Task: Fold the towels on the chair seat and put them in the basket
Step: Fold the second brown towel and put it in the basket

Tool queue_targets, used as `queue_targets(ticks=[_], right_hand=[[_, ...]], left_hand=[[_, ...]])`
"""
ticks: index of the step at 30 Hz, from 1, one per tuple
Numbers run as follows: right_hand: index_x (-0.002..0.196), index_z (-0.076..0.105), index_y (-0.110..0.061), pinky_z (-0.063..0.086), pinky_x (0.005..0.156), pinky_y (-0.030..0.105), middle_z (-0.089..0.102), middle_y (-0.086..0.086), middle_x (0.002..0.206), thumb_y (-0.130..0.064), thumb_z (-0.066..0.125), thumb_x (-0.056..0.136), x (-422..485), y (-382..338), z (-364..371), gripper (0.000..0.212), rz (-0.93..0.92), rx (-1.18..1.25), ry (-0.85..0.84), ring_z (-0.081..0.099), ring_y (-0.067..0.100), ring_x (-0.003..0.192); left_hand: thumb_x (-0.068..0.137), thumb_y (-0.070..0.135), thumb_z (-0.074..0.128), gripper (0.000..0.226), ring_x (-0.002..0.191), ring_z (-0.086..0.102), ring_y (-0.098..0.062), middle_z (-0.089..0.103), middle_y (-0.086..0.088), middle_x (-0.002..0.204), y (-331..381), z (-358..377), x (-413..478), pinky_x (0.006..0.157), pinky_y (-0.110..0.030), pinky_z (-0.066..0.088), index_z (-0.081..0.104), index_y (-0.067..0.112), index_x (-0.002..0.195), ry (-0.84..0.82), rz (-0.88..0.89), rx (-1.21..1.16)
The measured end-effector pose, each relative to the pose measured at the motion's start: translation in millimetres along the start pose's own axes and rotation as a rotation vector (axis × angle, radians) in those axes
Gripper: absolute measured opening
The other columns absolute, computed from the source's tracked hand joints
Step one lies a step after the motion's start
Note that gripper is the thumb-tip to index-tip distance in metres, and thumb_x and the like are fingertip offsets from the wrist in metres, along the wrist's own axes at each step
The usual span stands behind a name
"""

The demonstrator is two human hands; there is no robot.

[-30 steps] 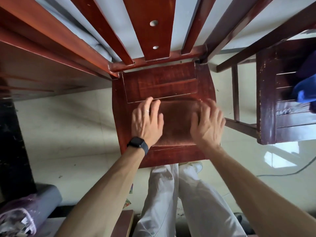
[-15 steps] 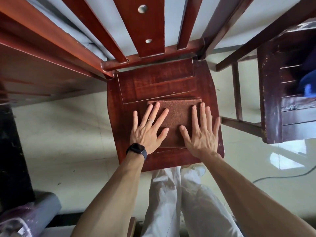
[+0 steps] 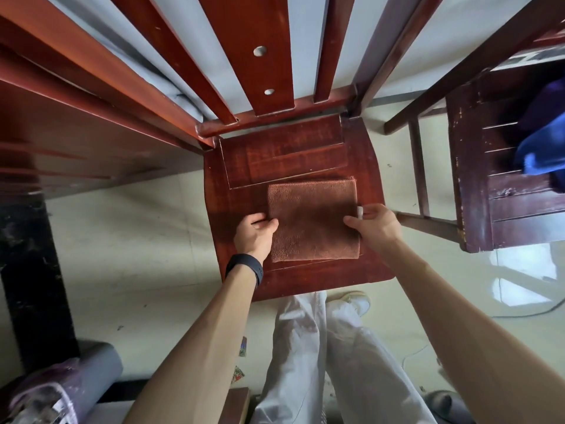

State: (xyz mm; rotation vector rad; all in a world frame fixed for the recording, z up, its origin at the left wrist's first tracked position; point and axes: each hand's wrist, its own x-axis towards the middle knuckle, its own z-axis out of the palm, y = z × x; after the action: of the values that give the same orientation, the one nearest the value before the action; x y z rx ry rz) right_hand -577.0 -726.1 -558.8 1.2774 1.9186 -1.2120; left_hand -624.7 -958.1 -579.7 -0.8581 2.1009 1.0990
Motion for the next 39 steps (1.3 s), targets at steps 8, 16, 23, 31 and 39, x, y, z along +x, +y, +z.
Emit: queue_targets(ticks=[8, 16, 23, 31, 39], right_hand=[[0.127, 0.06, -0.024, 0.055, 0.095, 0.046, 0.066, 0.004, 0.113, -0.029, 0.081, 0.08, 7, 3, -5, 0.052, 0.001, 0.057, -0.14, 0.067, 0.025, 0.1], [0.106, 0.062, -0.021, 0.058, 0.088, 0.046, 0.068, 0.007, 0.105, -0.018, 0.082, 0.078, 4, 16, -20, 0.035, -0.003, 0.129, -0.181, 0.069, 0.027, 0.095], [0.122, 0.065, -0.013, 0.057, 0.061, 0.032, 0.072, 0.001, 0.093, 0.0, 0.067, 0.087, -44, 28, -71, 0.037, 0.07, 0.498, -0.418, 0.071, 0.014, 0.077], [0.117, 0.067, -0.02, 0.059, 0.077, 0.042, 0.076, 0.005, 0.103, -0.005, 0.075, 0.084, -170, 13, -198, 0.036, -0.062, 0.62, -0.268, 0.074, 0.02, 0.091], [0.115, 0.069, -0.022, 0.057, 0.089, 0.054, 0.07, 0.01, 0.102, -0.008, 0.076, 0.082, -337, 11, -378, 0.036, -0.335, 0.768, 0.017, 0.065, 0.031, 0.093]], left_hand=[[0.081, 0.025, 0.078, 0.022, 0.093, 0.069, -0.019, 0.074, -0.006, 0.1, 7, -16, 13, 0.09, -0.032, 0.053, 0.072, 0.015, 0.1, -0.156, 0.035, 0.068], [0.083, 0.019, 0.073, 0.039, 0.109, 0.067, -0.025, 0.074, -0.005, 0.11, 13, -30, 3, 0.107, -0.051, 0.043, 0.067, 0.016, 0.121, -0.47, -0.04, -0.104], [0.093, 0.008, 0.061, 0.029, 0.109, 0.066, -0.024, 0.071, -0.008, 0.118, 47, -43, -50, 0.097, -0.04, 0.049, 0.069, 0.019, 0.118, -0.625, -0.074, -0.222], [0.093, 0.01, 0.061, 0.029, 0.106, 0.066, -0.024, 0.07, -0.006, 0.118, 142, -47, -176, 0.096, -0.043, 0.05, 0.071, 0.022, 0.117, -0.767, 0.05, -0.183], [0.091, 0.012, 0.064, 0.031, 0.106, 0.066, -0.031, 0.069, -0.012, 0.119, 286, -20, -362, 0.088, -0.044, 0.055, 0.066, 0.018, 0.122, -0.972, 0.365, -0.078]])
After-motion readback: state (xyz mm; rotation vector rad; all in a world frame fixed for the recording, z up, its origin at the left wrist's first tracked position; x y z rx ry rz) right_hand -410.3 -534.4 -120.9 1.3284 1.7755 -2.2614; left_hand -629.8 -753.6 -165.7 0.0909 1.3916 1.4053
